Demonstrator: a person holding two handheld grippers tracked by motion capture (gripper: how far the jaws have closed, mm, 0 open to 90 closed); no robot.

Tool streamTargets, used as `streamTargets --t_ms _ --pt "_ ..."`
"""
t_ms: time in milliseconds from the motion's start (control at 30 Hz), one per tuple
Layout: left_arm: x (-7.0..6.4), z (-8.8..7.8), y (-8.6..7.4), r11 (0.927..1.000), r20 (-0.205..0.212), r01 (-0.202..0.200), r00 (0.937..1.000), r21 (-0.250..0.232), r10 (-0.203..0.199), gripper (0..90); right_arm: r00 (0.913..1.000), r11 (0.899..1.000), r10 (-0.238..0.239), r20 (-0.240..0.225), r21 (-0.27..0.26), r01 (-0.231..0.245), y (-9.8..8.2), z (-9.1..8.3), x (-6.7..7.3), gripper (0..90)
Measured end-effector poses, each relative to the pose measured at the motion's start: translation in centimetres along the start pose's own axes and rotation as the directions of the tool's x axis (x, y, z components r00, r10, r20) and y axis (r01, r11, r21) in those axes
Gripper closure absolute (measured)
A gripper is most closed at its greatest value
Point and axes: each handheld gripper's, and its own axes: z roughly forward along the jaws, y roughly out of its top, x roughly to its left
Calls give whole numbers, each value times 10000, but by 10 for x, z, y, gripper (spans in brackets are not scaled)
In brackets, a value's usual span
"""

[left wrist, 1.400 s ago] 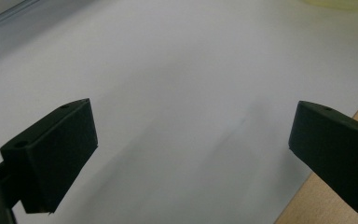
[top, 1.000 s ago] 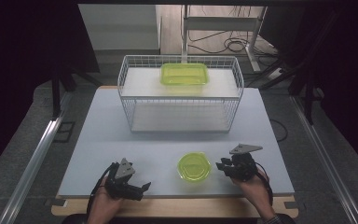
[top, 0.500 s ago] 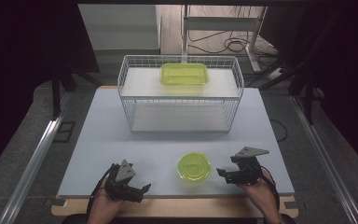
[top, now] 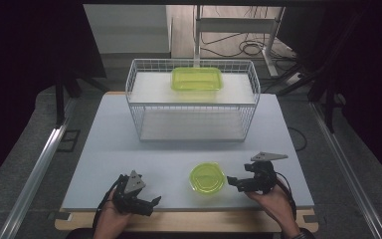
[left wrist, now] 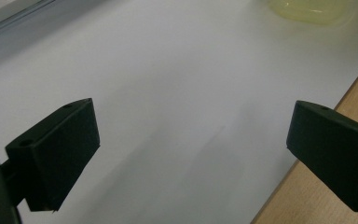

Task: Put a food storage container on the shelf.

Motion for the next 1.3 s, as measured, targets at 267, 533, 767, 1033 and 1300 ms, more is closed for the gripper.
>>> streamTargets --t_ms 267,533,767,1033,1300 --pt "0 0 0 10000 -39 10 10000 -2 -10 22 9958 9997 -147 -906 191 165 16 9 7 329" --pt "1 0 0 10000 -66 -29 10000 69 30 22 9726 9931 1117 -2039 570 -1021 23 21 -5 513" --pt "0 1 0 9999 -59 -51 10000 104 51 22 9554 9839 1598 -2482 1186 -1338 27 34 -6 626" --pt "0 1 0 9999 -53 -85 9999 129 86 22 9153 9642 2490 -3164 1701 -2035 25 36 -13 791" --pt "0 1 0 9999 -78 -69 9999 125 70 22 8820 9516 3025 -3613 1668 -2581 25 33 -15 809"
